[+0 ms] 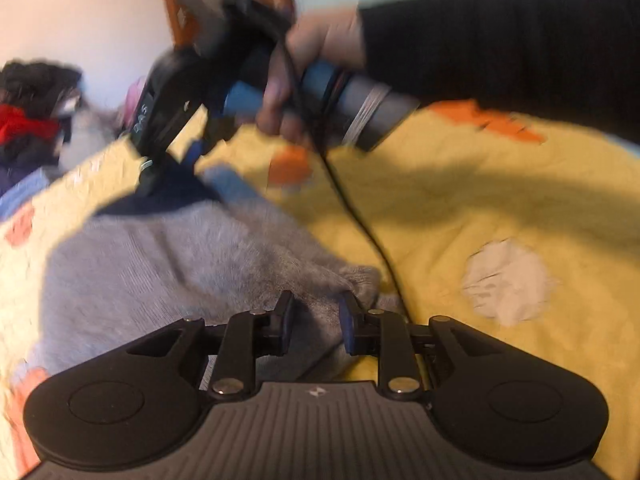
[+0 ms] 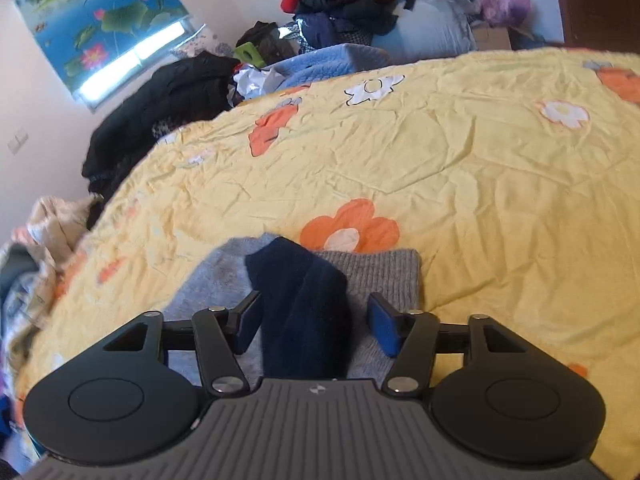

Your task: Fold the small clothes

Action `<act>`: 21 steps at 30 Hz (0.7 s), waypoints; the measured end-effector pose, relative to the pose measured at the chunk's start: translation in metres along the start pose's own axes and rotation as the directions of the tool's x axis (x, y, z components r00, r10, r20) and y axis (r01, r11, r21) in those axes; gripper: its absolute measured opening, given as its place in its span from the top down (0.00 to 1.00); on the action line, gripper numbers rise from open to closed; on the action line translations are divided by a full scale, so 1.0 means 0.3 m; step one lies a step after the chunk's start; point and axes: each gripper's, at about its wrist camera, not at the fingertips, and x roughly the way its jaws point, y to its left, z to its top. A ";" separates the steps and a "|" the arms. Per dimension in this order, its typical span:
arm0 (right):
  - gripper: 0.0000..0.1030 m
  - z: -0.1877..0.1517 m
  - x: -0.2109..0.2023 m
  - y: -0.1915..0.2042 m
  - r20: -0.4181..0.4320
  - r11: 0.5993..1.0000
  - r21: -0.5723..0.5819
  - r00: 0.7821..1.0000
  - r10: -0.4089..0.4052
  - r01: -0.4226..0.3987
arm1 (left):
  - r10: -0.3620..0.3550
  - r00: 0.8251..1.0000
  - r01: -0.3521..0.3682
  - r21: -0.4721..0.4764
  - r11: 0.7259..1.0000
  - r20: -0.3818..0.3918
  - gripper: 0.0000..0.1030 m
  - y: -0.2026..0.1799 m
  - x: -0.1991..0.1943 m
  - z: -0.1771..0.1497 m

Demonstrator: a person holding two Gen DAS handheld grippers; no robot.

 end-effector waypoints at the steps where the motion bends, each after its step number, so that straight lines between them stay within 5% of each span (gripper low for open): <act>1: 0.83 -0.003 0.007 -0.006 -0.018 1.000 0.005 1.000 -0.007 0.008 | -0.009 1.000 0.009 -0.001 1.000 0.013 0.78 0.005 0.003 0.017; 6: 0.84 -0.015 -0.107 -0.049 0.062 0.999 0.038 0.998 0.023 -0.025 | -0.073 0.997 0.073 0.009 0.997 -0.007 0.80 -0.003 -0.012 0.028; 10: 0.85 -0.080 -0.054 -0.136 0.021 0.993 0.114 0.999 -0.026 0.024 | -0.111 0.994 0.111 -0.026 0.993 0.006 0.79 0.012 -0.049 0.020; 12: 0.77 -0.097 -0.073 -0.130 0.048 0.987 0.161 0.999 -0.013 0.005 | -0.123 0.991 0.125 -0.045 0.991 0.045 0.77 0.034 -0.110 0.020; 14: 0.46 -0.109 -0.123 -0.120 0.074 0.976 0.215 0.997 0.001 -0.017 | -0.085 0.991 0.092 -0.066 0.994 0.103 0.77 0.061 -0.188 -0.001; 16: 0.31 -0.150 -0.215 -0.105 0.157 0.970 0.236 0.987 0.015 -0.052 | -0.011 0.990 0.025 -0.093 0.995 0.144 0.77 0.101 -0.284 -0.038; 21: 0.31 -0.325 -0.379 -0.037 0.178 0.967 0.196 0.976 0.128 -0.162 | 0.193 0.978 -0.183 -0.117 0.976 0.080 0.76 0.173 -0.411 -0.175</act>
